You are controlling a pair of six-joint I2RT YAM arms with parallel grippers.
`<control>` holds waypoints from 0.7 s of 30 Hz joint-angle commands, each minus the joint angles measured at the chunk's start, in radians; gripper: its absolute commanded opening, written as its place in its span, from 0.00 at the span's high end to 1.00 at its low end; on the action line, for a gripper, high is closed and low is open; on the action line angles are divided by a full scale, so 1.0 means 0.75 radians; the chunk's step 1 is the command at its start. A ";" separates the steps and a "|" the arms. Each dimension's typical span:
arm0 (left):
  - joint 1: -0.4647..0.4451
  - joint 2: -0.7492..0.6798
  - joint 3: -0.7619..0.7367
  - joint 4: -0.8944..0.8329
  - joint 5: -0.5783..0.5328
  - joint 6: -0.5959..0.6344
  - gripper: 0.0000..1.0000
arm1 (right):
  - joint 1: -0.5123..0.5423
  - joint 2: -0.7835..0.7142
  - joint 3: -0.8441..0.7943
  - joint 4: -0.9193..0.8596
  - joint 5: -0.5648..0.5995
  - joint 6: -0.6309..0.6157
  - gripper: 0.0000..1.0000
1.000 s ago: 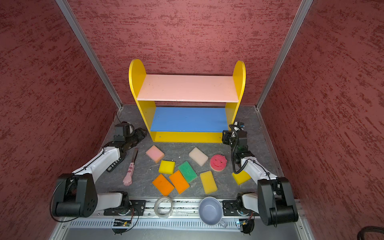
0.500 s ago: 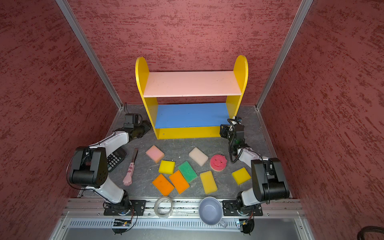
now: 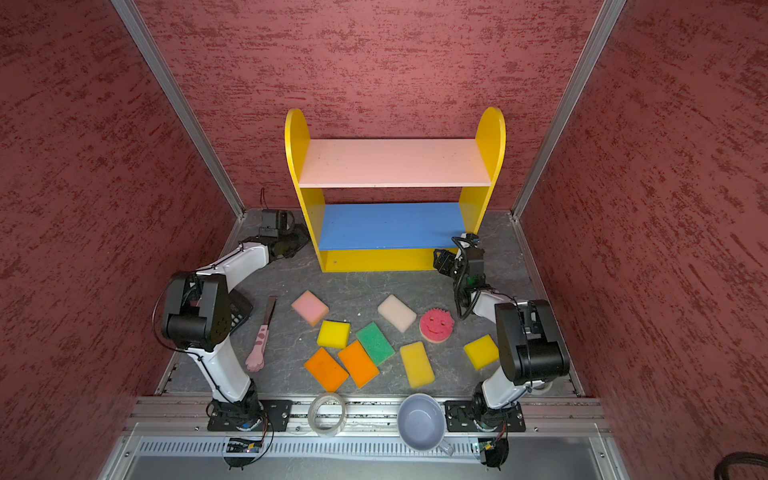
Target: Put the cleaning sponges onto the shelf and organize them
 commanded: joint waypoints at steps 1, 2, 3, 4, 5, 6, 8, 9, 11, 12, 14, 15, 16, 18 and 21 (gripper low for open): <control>-0.051 0.014 0.041 0.020 0.066 -0.012 0.35 | -0.004 0.040 0.047 0.041 -0.087 0.049 0.26; -0.053 0.013 0.045 0.013 0.063 -0.014 0.34 | -0.004 0.045 0.048 0.050 -0.104 0.057 0.26; -0.053 0.017 0.053 0.006 0.059 -0.012 0.35 | -0.004 0.046 0.047 0.062 -0.119 0.064 0.26; -0.057 0.015 0.057 -0.003 0.055 -0.011 0.34 | -0.004 0.046 0.046 0.066 -0.131 0.066 0.25; -0.055 0.013 0.058 -0.013 0.047 -0.008 0.34 | -0.004 0.044 0.050 0.066 -0.136 0.069 0.25; -0.057 0.008 0.059 -0.020 0.040 -0.006 0.34 | -0.004 0.040 0.048 0.066 -0.139 0.069 0.25; -0.055 -0.001 0.057 -0.032 0.027 -0.004 0.34 | -0.006 0.025 0.046 0.063 -0.143 0.069 0.25; -0.054 -0.007 0.056 -0.038 0.023 -0.004 0.34 | -0.004 0.016 0.044 0.061 -0.143 0.067 0.25; -0.051 -0.016 0.058 -0.047 0.022 -0.005 0.34 | -0.005 0.003 0.044 0.060 -0.144 0.064 0.25; -0.051 -0.022 0.057 -0.052 0.016 -0.005 0.34 | -0.004 0.000 0.044 0.058 -0.146 0.062 0.25; -0.049 -0.033 0.056 -0.064 0.008 -0.008 0.34 | -0.005 0.000 0.052 0.051 -0.157 0.060 0.25; -0.046 -0.040 0.055 -0.069 0.002 -0.007 0.34 | -0.005 0.000 0.056 0.047 -0.163 0.060 0.25; -0.045 -0.045 0.054 -0.075 -0.005 -0.008 0.34 | -0.004 0.000 0.057 0.046 -0.168 0.060 0.25; -0.043 -0.054 0.055 -0.083 -0.016 -0.008 0.34 | -0.004 0.000 0.057 0.051 -0.173 0.063 0.25; -0.043 -0.060 0.052 -0.097 -0.024 -0.009 0.34 | -0.004 0.001 0.059 0.049 -0.176 0.065 0.25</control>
